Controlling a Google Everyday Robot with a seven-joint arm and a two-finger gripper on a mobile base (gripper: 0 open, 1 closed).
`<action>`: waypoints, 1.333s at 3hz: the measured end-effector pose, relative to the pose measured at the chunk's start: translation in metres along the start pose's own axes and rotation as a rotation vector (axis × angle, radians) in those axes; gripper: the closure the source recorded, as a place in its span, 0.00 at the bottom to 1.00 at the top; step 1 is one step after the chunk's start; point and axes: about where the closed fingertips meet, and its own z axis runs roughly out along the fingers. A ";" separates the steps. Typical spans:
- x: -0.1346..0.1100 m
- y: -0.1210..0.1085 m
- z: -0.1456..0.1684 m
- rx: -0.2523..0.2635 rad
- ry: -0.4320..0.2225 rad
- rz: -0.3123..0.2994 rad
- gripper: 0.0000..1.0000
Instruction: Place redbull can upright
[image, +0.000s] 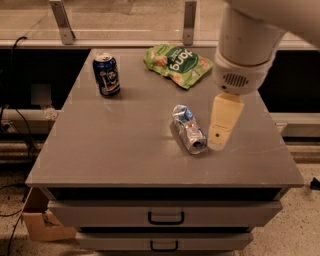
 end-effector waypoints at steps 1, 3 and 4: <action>-0.018 0.017 0.020 0.014 0.082 0.072 0.00; -0.041 0.033 0.038 -0.059 0.113 0.352 0.00; -0.050 0.035 0.046 -0.106 0.094 0.458 0.00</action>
Offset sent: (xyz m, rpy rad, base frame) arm -0.0177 0.0505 -0.0548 -0.0366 0.0840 -0.5032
